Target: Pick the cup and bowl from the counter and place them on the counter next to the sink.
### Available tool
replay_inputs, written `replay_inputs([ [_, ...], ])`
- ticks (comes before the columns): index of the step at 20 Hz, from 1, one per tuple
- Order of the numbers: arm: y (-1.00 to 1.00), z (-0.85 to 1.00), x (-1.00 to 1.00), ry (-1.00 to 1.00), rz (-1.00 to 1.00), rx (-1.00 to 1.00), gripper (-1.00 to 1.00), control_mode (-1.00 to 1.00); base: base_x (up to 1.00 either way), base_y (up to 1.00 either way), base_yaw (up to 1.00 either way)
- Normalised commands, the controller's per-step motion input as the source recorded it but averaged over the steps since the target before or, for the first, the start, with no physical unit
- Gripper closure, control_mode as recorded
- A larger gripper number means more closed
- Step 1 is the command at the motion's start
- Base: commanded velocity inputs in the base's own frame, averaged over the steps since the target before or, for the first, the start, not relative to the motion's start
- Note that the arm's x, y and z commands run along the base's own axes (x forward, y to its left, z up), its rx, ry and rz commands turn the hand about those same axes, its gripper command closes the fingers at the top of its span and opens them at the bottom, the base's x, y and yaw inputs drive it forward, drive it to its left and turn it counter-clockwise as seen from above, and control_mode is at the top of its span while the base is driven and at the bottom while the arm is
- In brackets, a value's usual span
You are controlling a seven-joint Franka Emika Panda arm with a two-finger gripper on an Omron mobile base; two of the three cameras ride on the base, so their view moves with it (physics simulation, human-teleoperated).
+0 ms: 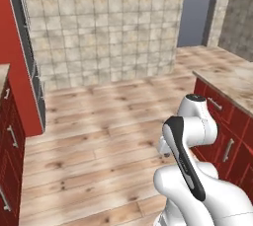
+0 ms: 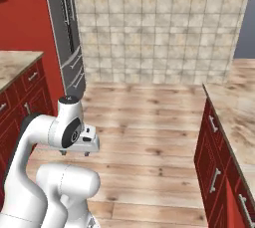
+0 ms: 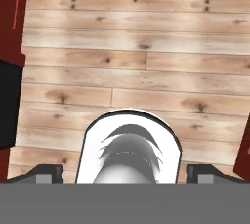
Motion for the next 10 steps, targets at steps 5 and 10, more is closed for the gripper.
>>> replay_inputs([
  [5, 0.00, 0.00, 0.00, 0.00, 0.00, 0.00, -1.00, 1.00, 0.48, -0.11, -0.57],
  [10, 0.00, 0.00, 0.00, 0.00, 0.00, 0.00, -1.00, 1.00, 0.45, -0.22, -0.58],
])
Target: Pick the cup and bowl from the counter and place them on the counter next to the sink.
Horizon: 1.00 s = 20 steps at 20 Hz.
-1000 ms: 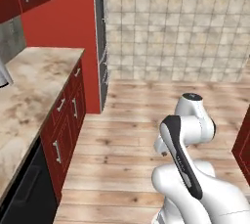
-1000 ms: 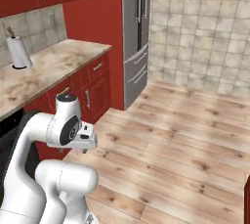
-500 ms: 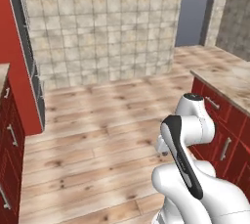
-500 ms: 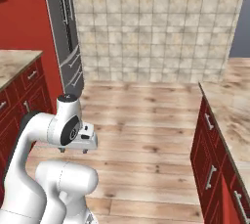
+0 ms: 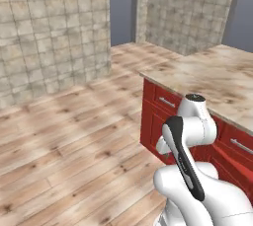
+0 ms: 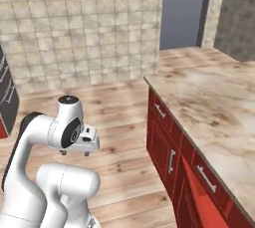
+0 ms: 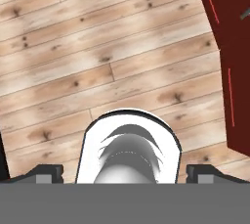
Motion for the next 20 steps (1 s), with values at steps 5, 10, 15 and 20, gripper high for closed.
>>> replay_inputs([
  [5, 0.00, 0.00, 0.00, 0.00, 0.00, 0.00, -1.00, 1.00, 0.50, -0.02, -0.56],
  [10, 0.00, 0.00, 0.00, 0.00, 0.00, 0.00, -1.00, 1.00, 0.43, -0.07, -0.59],
  [15, 0.00, 0.00, 0.00, 0.00, 0.00, 0.00, -1.00, 1.00, 0.44, -0.18, -0.57],
  [20, 0.00, 0.00, 0.00, 0.00, 0.00, 0.00, -1.00, 1.00, 0.09, -0.39, -0.58],
])
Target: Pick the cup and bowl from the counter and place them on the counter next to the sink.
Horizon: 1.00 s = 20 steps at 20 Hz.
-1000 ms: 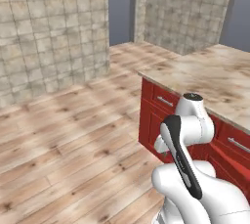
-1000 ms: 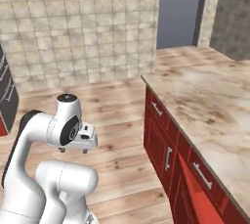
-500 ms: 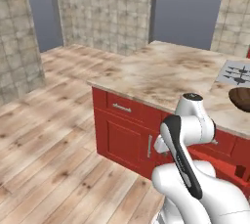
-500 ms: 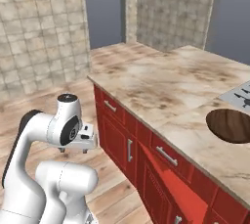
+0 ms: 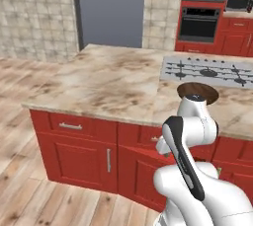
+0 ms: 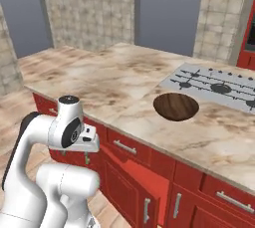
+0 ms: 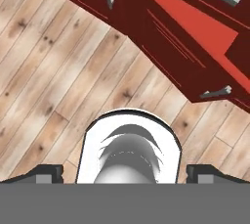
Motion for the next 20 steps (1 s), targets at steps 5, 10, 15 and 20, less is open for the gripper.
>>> replay_inputs([
  [5, 0.00, 0.00, 0.00, 0.00, 0.00, 0.00, -1.00, 1.00, 0.00, -0.52, -0.54],
  [10, 0.00, 0.00, 0.00, 0.00, 0.00, 0.00, -1.00, 1.00, 0.04, -0.61, -0.59],
  [15, 0.00, 0.00, 0.00, 0.00, 0.00, 0.00, -1.00, 1.00, 0.22, -0.63, -0.58],
  [20, 0.00, 0.00, 0.00, 0.00, 0.00, 0.00, -1.00, 1.00, 0.33, 0.00, -0.15],
])
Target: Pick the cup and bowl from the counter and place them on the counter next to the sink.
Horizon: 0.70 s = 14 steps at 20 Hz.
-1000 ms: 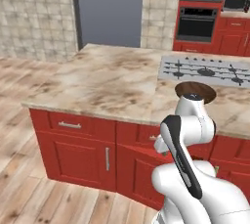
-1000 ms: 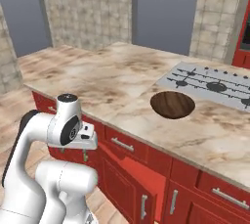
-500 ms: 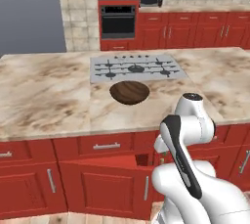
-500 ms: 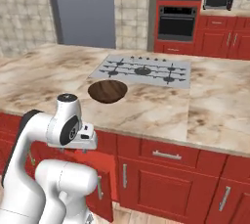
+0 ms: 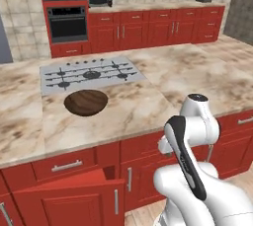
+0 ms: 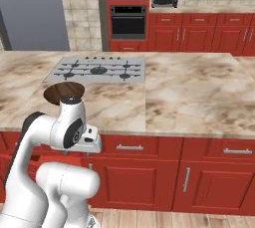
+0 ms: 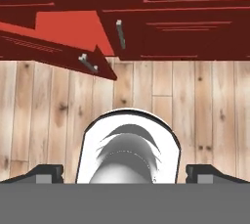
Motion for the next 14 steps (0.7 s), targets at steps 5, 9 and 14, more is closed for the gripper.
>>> replay_inputs([
  [5, 0.00, 0.00, 0.00, 0.00, 0.00, 0.00, -1.00, 1.00, 0.88, 0.01, 0.00],
  [9, 0.00, 0.00, 0.00, 0.00, 0.00, 0.00, -1.00, 1.00, 1.00, -0.01, 0.00],
  [14, 0.00, 0.00, 0.00, 0.00, 0.00, 0.00, -1.00, 1.00, 0.65, -0.18, 0.00],
])
